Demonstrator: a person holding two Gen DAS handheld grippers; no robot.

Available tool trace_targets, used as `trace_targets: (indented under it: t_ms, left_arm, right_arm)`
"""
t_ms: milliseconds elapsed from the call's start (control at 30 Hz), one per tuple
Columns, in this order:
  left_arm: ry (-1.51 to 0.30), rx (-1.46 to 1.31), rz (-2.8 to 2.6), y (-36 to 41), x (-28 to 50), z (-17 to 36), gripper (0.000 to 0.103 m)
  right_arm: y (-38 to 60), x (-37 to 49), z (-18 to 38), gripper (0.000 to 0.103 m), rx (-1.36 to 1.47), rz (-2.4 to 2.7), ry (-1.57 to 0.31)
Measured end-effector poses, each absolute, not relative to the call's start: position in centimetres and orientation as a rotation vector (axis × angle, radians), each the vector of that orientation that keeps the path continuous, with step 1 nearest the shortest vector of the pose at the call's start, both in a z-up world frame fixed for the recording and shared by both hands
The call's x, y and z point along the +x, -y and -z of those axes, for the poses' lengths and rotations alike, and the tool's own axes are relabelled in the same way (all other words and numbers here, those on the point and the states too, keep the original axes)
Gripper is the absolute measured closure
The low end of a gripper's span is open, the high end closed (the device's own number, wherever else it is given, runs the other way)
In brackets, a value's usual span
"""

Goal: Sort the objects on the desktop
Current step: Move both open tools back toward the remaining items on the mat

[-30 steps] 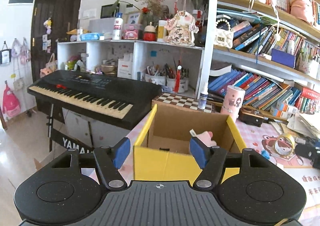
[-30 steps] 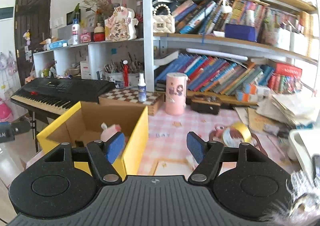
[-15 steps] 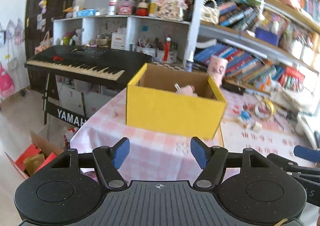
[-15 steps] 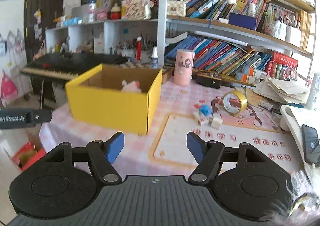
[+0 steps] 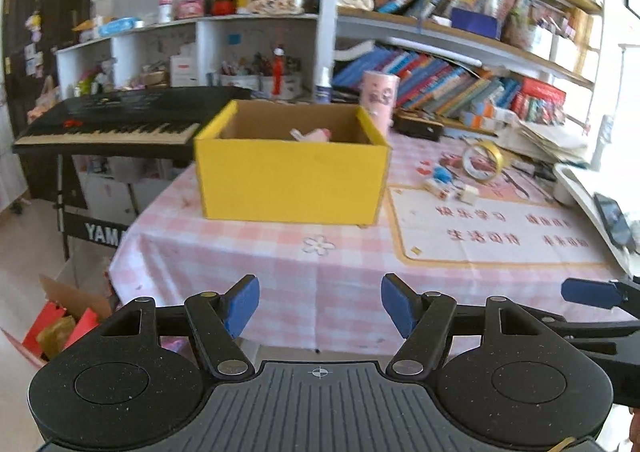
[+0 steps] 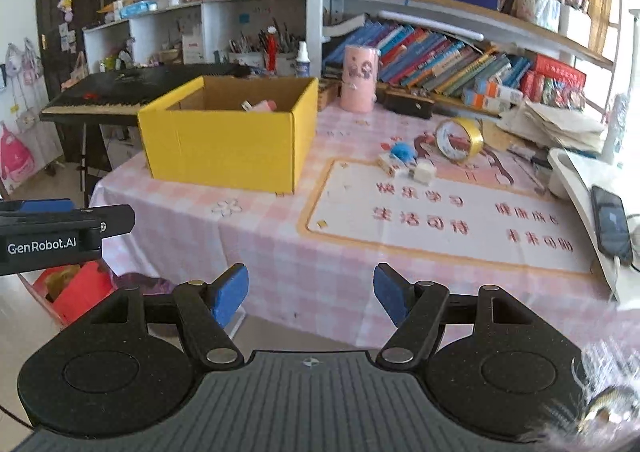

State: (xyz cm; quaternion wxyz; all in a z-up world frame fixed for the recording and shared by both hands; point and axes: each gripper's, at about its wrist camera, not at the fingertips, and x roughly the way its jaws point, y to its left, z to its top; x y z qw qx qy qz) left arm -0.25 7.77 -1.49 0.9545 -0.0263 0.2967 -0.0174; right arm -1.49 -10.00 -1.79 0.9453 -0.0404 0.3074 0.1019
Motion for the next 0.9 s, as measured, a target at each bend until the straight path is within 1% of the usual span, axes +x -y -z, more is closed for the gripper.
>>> trace_targets:
  t_ms: [467,900]
  left_arm:
    - [-0.638,0.009,0.176,-2.3,3.2,2.3,0.034]
    - [-0.651,0.043,0.267,3.1,7.6,2.7,0.034]
  right_arm:
    - [15.0,-0.1,2.7,0.036,-0.026,-0.072,-0.671]
    - [20.4,3.7,3.2,0.037,0.019,-0.002,-0.698]
